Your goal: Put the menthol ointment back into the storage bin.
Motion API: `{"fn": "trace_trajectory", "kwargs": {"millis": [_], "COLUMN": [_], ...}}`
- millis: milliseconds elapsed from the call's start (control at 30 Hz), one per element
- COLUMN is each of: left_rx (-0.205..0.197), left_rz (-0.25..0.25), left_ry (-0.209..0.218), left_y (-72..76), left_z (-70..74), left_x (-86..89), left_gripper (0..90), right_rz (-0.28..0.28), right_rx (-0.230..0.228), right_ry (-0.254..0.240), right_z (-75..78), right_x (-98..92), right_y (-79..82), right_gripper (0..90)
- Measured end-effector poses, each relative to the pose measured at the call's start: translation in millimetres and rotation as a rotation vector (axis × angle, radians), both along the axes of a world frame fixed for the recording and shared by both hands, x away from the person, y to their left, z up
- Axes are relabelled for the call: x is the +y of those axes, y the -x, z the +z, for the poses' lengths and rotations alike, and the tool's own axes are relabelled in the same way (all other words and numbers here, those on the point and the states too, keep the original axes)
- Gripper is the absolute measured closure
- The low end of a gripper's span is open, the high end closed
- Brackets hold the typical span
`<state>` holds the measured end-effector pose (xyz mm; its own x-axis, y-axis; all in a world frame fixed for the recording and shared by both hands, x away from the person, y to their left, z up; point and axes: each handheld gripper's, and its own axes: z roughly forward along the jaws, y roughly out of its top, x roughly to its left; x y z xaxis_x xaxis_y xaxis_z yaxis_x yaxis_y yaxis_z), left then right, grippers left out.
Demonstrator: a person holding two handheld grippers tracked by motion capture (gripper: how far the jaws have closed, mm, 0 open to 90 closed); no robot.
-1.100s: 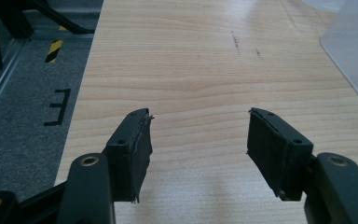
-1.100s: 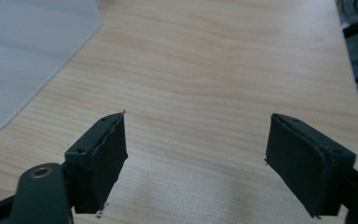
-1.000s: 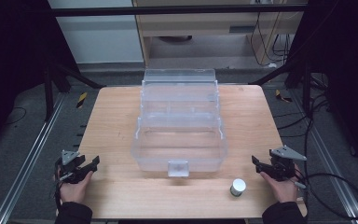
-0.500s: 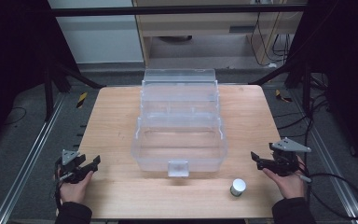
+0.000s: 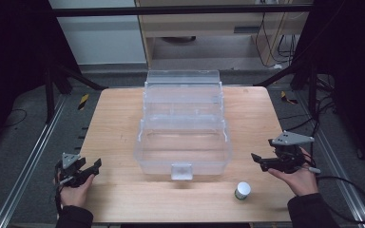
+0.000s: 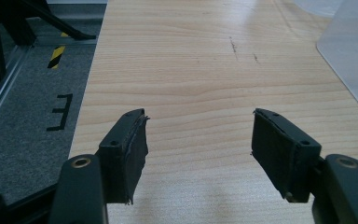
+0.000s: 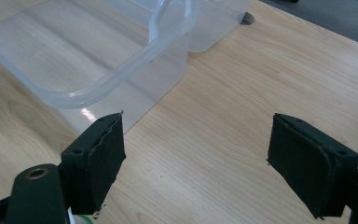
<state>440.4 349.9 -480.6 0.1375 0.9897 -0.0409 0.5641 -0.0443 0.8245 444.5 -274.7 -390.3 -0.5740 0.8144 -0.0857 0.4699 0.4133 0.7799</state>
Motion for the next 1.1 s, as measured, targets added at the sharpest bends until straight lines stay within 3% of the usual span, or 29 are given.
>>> {"fn": "trace_trajectory", "kwargs": {"millis": [467, 1100], "left_rx": [0.007, 0.012], "left_rz": [-0.011, -0.020], "left_ry": [-0.014, -0.027], "left_y": [0.3, 1.0], "left_z": [0.8, 1.5], "left_x": [-1.8, -4.3], "left_gripper": [34.7, 34.6], "right_rz": [0.226, 0.413], "right_rx": [0.089, 0.237], "right_ry": [0.131, 0.273], "right_z": [12.5, 8.9], "right_x": [19.0, 37.5], "right_y": [4.4, 13.2], "right_gripper": [20.1, 23.4]}}
